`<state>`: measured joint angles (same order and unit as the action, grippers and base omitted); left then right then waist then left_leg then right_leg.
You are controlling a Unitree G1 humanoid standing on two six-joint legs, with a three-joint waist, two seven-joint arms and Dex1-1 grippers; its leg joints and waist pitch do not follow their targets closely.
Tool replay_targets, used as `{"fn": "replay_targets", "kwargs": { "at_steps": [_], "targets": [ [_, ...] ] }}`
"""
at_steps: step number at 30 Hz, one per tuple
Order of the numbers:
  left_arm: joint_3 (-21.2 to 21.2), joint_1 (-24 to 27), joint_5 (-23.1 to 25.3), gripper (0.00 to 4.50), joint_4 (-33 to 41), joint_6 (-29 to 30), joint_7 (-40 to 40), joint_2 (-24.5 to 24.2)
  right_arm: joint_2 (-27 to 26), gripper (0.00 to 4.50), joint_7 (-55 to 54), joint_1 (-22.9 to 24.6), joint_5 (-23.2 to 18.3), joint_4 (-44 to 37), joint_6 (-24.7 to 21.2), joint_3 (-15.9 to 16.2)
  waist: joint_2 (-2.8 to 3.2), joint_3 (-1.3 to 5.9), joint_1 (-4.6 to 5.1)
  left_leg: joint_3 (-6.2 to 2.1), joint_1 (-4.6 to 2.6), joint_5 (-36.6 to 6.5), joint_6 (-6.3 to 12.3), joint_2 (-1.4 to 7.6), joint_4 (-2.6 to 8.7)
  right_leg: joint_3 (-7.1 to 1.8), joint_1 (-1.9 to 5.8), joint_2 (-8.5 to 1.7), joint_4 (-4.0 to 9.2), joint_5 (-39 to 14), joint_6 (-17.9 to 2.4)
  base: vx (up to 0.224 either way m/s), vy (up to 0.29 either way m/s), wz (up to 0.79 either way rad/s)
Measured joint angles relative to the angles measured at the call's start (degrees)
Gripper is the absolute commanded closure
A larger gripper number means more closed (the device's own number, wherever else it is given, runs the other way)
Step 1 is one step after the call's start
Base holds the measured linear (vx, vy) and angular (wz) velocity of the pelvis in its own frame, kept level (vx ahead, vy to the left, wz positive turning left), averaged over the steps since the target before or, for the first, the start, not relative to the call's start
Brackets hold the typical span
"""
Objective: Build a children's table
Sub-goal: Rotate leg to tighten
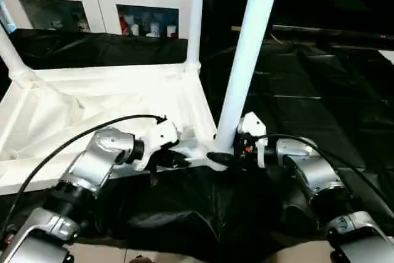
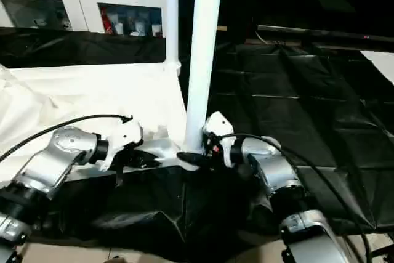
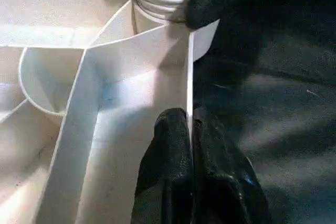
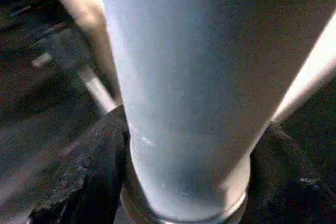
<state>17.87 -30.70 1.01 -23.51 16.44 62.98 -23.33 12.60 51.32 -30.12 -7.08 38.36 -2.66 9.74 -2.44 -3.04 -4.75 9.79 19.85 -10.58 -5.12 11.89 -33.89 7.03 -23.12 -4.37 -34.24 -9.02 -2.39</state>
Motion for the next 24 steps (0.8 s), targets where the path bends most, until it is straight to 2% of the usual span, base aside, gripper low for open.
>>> {"fn": "replay_targets", "kwargs": {
  "at_steps": [3,6,12,13,14,16,21,24],
  "targets": [
    [-1.4,-1.5,0.6,4.50,-2.6,1.3,-5.7,3.7,-4.3,1.77,-12.0,-1.2,0.5,3.3,0.4,-2.8,-0.02,0.01,0.22,0.00,0.00,0.0,-0.05,-0.01,0.00,-0.01,0.00,-0.02,0.01,0.0,0.0,0.000,0.000,0.00],
    [-1.5,-2.6,1.2,4.50,-4.1,1.6,-9.2,5.7,-6.2,1.77,-18.0,-1.9,0.6,4.8,0.8,-4.4,-0.01,0.05,-0.21,0.00,0.02,0.0,-0.06,-0.01,0.08,-0.01,-0.01,-0.02,0.02,0.0,0.0,0.000,0.000,0.00],
    [-2.2,-4.7,3.1,4.50,-7.8,1.6,-14.8,9.8,-9.7,1.77,-28.5,-3.7,2.7,8.2,2.6,-6.8,0.11,0.11,-0.44,0.01,0.05,0.0,-0.06,-0.04,0.04,-0.01,0.02,-0.05,0.03,0.0,0.0,0.000,0.000,0.00],
    [-2.1,-4.7,3.3,4.50,-7.9,1.1,-14.8,9.8,-9.9,1.77,-28.5,-3.7,2.7,8.3,3.0,-7.1,0.12,0.11,-0.47,0.00,0.08,0.0,-0.06,-0.04,0.05,-0.01,0.01,-0.06,0.05,0.0,0.0,0.000,0.000,0.00],
    [-2.1,-4.7,3.4,4.50,-7.9,0.7,-14.7,9.8,-9.9,1.08,-28.5,-3.6,2.5,8.3,3.2,-7.2,0.13,0.10,-0.49,0.00,0.09,0.0,-0.06,-0.04,0.05,-0.01,0.01,-0.06,0.06,0.0,0.0,0.000,0.000,0.00],
    [-2.0,-4.7,3.6,4.50,-7.9,0.5,-14.2,9.8,-9.9,1.08,-27.6,-3.4,2.1,8.3,3.3,-7.5,0.14,0.10,-0.47,0.00,0.11,0.0,-0.06,-0.03,0.06,-0.01,0.00,-0.06,0.06,0.0,0.0,0.000,0.000,0.00],
    [-1.8,-3.4,3.4,4.50,-6.4,-1.5,-10.9,7.8,-8.9,0.55,-21.0,-2.3,0.6,6.5,3.2,-7.5,0.25,0.04,-0.36,0.01,0.11,0.0,-0.06,-0.02,0.19,-0.01,-0.04,-0.05,0.07,0.0,0.0,0.000,0.000,0.00],
    [-1.1,-2.1,2.6,4.50,-4.2,-2.7,-6.0,5.9,-4.9,0.55,-11.9,-0.7,0.4,2.7,2.3,-4.8,0.27,0.03,-0.42,0.02,0.16,0.0,-0.05,-0.03,0.26,-0.01,-0.07,-0.04,0.12,0.0,0.1,0.000,0.000,0.00]
  ]
}}
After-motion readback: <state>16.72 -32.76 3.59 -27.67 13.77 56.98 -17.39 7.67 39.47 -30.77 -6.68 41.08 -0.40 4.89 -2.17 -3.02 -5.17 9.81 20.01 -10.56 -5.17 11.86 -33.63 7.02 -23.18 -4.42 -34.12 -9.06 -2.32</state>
